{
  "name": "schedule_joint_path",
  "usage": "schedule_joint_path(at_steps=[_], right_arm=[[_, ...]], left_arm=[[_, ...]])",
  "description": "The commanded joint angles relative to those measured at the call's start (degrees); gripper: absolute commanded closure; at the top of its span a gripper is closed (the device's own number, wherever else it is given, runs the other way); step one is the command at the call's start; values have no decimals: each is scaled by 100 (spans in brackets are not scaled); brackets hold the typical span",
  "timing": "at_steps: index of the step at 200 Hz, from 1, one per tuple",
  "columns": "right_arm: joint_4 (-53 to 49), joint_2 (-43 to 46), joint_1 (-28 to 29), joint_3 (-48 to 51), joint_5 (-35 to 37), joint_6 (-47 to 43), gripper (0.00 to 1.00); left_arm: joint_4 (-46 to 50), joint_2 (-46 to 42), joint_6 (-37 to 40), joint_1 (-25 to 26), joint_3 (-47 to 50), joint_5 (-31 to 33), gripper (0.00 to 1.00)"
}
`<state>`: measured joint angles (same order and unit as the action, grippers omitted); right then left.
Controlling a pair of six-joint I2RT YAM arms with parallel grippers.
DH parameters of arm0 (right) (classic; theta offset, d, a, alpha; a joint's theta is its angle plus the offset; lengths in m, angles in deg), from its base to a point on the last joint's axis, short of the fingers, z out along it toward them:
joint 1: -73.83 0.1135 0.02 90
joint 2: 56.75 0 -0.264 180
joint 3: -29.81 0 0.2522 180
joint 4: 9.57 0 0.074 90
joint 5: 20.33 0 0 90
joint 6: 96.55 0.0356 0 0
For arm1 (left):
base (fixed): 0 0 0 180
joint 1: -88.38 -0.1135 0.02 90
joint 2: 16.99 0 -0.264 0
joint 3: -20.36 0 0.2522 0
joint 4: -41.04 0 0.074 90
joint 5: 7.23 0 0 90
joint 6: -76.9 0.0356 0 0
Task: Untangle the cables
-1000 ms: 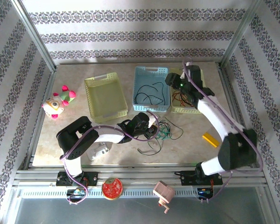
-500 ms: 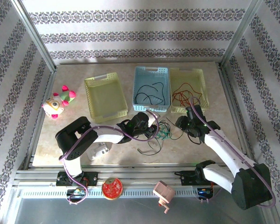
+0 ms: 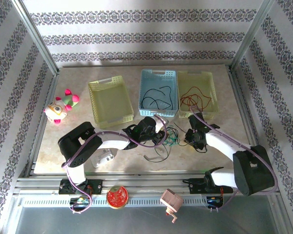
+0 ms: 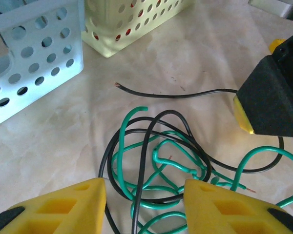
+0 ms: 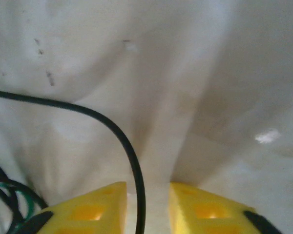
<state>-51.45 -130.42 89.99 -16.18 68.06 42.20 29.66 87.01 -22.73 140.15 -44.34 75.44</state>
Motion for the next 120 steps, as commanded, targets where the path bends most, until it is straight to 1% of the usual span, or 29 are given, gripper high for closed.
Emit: schedule_joint_path(at_steps=[1, 14, 40, 64, 86, 120], right_arm=[[228, 61, -17, -54, -94, 34, 90], [198, 346, -17, -21, 84, 171, 100], [259, 1205, -17, 164, 532, 646, 100], [420, 1993, -17, 176, 753, 925, 100], [512, 2476, 0, -171, 918, 738, 100], [601, 2824, 18, -1051, 1286, -10, 100]], left_arm=[[6, 56, -13, 123, -135, -110, 55], [10, 74, -5, 123, -140, -111, 54], [10, 171, 5, 123, -163, -141, 55], [25, 266, -3, 123, -197, -170, 56], [27, 312, -4, 123, -195, -172, 56], [51, 379, -12, 123, -211, -147, 56]])
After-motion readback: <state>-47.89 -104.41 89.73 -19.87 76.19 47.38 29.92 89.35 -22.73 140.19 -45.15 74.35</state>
